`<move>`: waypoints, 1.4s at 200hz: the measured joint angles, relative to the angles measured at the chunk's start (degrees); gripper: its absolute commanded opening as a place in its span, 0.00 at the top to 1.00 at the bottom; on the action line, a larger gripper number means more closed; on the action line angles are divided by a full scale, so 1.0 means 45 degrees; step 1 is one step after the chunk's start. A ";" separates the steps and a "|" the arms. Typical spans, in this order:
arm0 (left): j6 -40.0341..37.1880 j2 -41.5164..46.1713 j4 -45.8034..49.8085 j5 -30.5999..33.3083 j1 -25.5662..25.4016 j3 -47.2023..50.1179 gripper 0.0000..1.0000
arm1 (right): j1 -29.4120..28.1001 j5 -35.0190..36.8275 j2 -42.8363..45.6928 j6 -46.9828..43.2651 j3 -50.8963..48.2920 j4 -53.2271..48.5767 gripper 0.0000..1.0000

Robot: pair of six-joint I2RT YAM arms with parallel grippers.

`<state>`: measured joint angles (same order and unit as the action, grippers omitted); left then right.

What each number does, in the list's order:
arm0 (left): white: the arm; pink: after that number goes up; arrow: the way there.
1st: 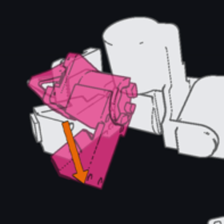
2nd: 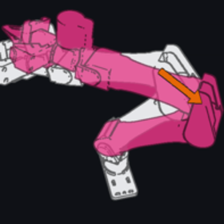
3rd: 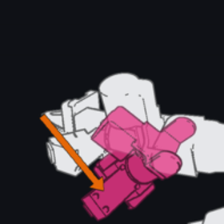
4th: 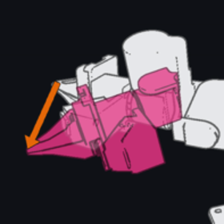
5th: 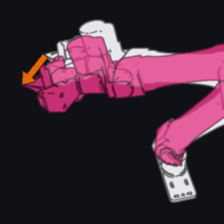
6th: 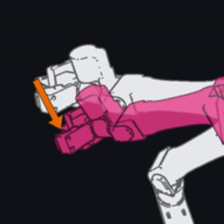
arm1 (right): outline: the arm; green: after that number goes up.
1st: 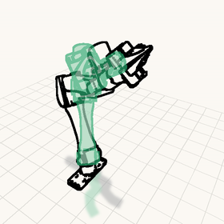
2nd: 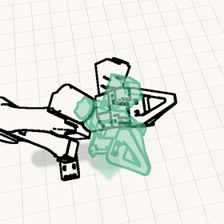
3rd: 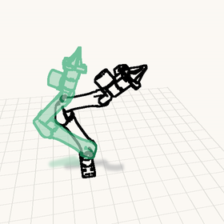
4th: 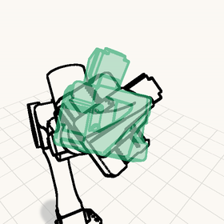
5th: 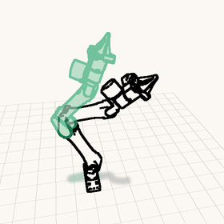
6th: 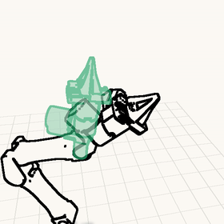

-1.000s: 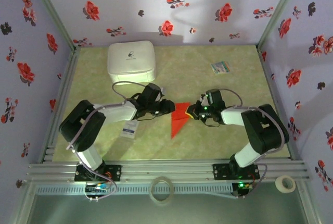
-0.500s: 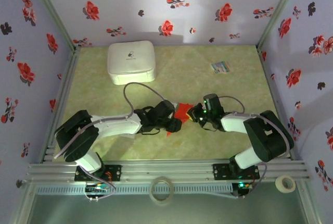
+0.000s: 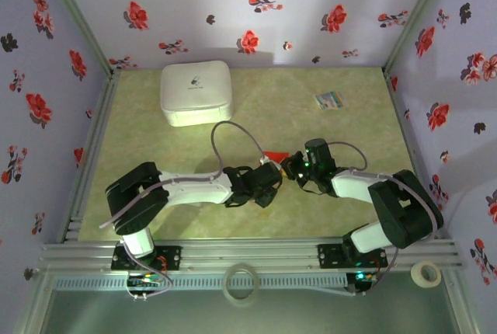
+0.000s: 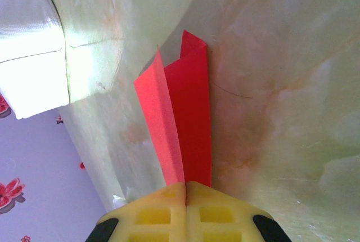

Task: Fold a paper plane with a square sheet of paper (pick it up from the middle)
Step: Fold the wing for the fifth time at the center of the table.

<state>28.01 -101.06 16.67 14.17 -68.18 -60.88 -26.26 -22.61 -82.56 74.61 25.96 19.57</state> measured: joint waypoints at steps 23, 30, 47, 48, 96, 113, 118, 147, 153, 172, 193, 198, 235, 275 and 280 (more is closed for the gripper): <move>-0.0097 -0.0316 0.0369 0.0529 -0.0141 -0.0277 0.52 | 0.0000 0.0005 0.0015 0.0005 0.0000 -0.0019 1.00; -0.0136 -0.0393 0.0452 0.0675 -0.0170 -0.0340 0.53 | 0.0000 0.0005 0.0015 0.0000 0.0000 -0.0019 1.00; -0.0248 -0.0525 0.0597 0.0967 -0.0209 -0.0427 0.56 | 0.0000 0.0005 0.0015 0.0005 0.0000 -0.0024 1.00; -0.0257 -0.0529 0.0607 0.0976 -0.0209 -0.0432 0.56 | 0.0000 0.0005 0.0015 0.0000 0.0000 -0.0024 1.00; -0.0413 -0.0685 0.0894 0.1477 -0.0364 -0.0631 0.64 | 0.0000 0.0005 0.0019 0.0000 0.0000 -0.0024 1.00; -0.0461 -0.0801 0.1005 0.1617 -0.0461 -0.0738 0.66 | 0.0000 0.0005 0.0019 0.0000 0.0000 -0.0029 1.00; -0.0466 -0.0845 0.1039 0.1656 -0.0486 -0.0782 0.67 | 0.0000 0.0005 0.0019 0.0005 0.0000 -0.0029 1.00; -0.0510 -0.1064 0.1137 0.1860 -0.0529 -0.1005 0.69 | 0.0000 0.0019 0.0049 0.0000 0.0000 -0.0034 1.00; -0.0510 -0.1112 0.1156 0.1875 -0.0529 -0.1039 0.69 | 0.0000 0.0029 0.0063 0.0000 0.0000 -0.0039 0.99; -0.0515 -0.1219 0.1224 0.2016 -0.0554 -0.1083 0.70 | 0.0000 0.0039 0.0112 0.0000 0.0000 -0.0058 0.99; -0.0539 -0.1307 0.1273 0.2142 -0.0593 -0.1137 0.72 | 0.0000 0.0039 0.0136 0.0000 0.0000 -0.0102 0.99; -0.0554 -0.1307 0.1282 0.2176 -0.0602 -0.1141 0.72 | 0.0000 0.0039 0.0141 0.0000 0.0000 -0.0117 0.99; -0.0607 -0.1311 0.1370 0.2346 -0.0661 -0.1175 0.78 | 0.0000 0.0044 0.0160 0.0000 0.0000 -0.0126 0.99; -0.0656 -0.1311 0.1370 0.2429 -0.0695 -0.1190 0.82 | 0.0000 0.0039 0.0160 0.0000 0.0000 -0.0131 0.95; -0.0656 -0.1311 0.1370 0.2429 -0.0695 -0.1190 0.82 | 0.0000 0.0039 0.0160 0.0000 0.0000 -0.0131 0.93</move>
<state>25.06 -106.96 22.83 25.10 -71.31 -66.24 -26.26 -22.44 -81.84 74.61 25.96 18.98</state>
